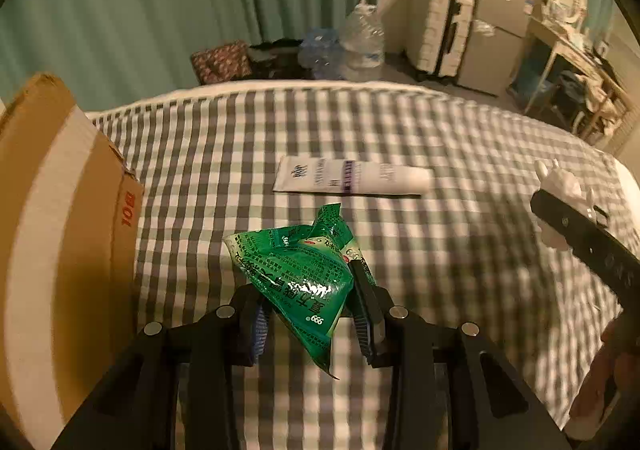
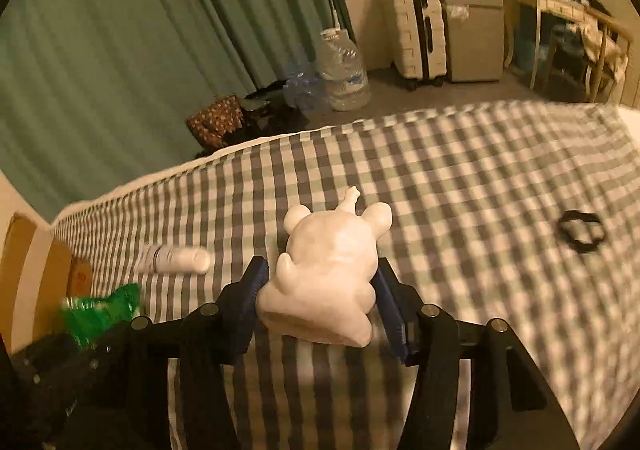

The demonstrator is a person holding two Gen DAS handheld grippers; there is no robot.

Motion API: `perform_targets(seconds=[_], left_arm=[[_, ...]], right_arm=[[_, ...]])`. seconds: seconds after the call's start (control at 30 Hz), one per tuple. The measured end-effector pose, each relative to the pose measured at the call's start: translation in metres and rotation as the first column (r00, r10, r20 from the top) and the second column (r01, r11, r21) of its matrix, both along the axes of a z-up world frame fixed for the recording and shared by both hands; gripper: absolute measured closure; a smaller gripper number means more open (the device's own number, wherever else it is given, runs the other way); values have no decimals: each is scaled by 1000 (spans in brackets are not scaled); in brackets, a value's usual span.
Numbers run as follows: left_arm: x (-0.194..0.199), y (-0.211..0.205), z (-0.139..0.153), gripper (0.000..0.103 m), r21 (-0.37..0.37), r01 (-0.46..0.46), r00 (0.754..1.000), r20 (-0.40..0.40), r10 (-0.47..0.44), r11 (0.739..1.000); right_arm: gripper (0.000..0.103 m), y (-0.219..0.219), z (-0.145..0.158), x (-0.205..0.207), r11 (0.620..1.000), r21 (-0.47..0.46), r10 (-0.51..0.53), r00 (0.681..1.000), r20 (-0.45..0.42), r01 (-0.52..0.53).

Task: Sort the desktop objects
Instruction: 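Grasp the green snack bag with left tool while right tool grasps white figurine, then carry snack bag and figurine into the cardboard box and release both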

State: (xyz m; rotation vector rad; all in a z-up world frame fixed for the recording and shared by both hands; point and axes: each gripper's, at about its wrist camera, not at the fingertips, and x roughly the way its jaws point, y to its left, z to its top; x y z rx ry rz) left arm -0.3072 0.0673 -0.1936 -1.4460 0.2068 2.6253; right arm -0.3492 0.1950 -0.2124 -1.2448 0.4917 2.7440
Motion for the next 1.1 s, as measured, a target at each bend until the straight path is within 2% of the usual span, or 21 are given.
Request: perform_targets(seconds=[0.23, 0.43, 0.63, 0.73, 0.83, 0.97, 1.1], left_arm=[[46, -7, 78, 67, 54, 47, 993, -109, -41, 997], [89, -34, 155, 67, 82, 53, 974, -226, -33, 995], [129, -77, 211, 67, 111, 25, 946, -324, 13, 994], [138, -96, 224, 67, 125, 1, 936, -349, 43, 992], [146, -119, 230, 67, 140, -23, 932, -354, 72, 990], [144, -151, 229, 67, 152, -68, 930, -349, 118, 986], [135, -190, 213, 67, 161, -131, 928, -326, 178, 978]], right_arm=[[50, -22, 64, 82, 999, -33, 24, 996, -83, -27], [50, -78, 128, 131, 994, 34, 108, 980, -167, -104], [50, -129, 181, 168, 984, 98, 171, 957, -233, -152], [50, -157, 205, 189, 970, 163, 219, 938, -268, -180], [50, -180, 219, 198, 961, 187, 254, 922, -292, -205], [50, -217, 227, 204, 943, 224, 306, 906, -291, -247], [50, -256, 217, 186, 921, 241, 366, 894, -259, -307]])
